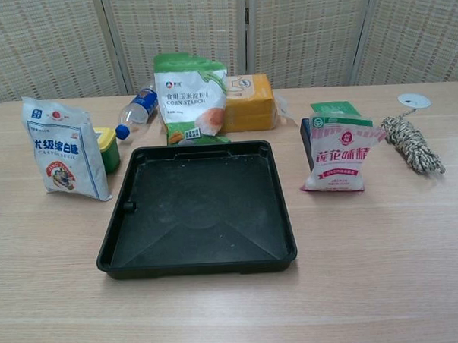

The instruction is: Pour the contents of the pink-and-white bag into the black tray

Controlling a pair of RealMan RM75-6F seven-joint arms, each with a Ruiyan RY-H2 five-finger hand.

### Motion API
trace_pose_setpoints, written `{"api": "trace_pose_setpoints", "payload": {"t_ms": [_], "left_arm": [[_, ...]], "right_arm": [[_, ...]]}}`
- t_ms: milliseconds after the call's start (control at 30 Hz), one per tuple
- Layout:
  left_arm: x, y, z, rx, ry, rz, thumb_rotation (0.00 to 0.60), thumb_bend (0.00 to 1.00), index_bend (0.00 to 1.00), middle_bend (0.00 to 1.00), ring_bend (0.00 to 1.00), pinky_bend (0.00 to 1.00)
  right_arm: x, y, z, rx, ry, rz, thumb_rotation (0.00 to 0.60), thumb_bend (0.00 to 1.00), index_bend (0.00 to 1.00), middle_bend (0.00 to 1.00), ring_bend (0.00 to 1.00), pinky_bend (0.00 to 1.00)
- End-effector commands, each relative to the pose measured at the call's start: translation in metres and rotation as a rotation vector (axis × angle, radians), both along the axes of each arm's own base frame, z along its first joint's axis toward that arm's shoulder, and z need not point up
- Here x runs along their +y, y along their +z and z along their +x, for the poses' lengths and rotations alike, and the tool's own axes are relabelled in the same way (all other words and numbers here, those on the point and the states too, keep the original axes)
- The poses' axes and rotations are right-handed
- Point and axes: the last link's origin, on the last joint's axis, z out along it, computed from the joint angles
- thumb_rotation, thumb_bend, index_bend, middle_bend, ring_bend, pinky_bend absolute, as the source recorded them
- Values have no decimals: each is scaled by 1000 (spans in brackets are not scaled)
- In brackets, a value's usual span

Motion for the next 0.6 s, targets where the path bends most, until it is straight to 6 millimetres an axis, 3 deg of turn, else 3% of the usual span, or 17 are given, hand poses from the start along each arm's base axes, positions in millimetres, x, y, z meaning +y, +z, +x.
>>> {"api": "trace_pose_setpoints", "payload": {"t_ms": [33,367,600], "left_arm": [[0,0,-1,1,3,-2,600,319,0,26,33,1],[-2,0,0,-9,-1,1,600,319,0,26,33,1],[-5,-1,1,-14,-4,-9,600,319,0,26,33,2]], "right_arm": [[0,0,0,-3,2,1,600,302,0,0,34,133],[-5,-4,2,-55,26,23,600,302,0,0,63,134],[-31,-20,6,-175,47,108,600,302,0,0,89,141]]}}
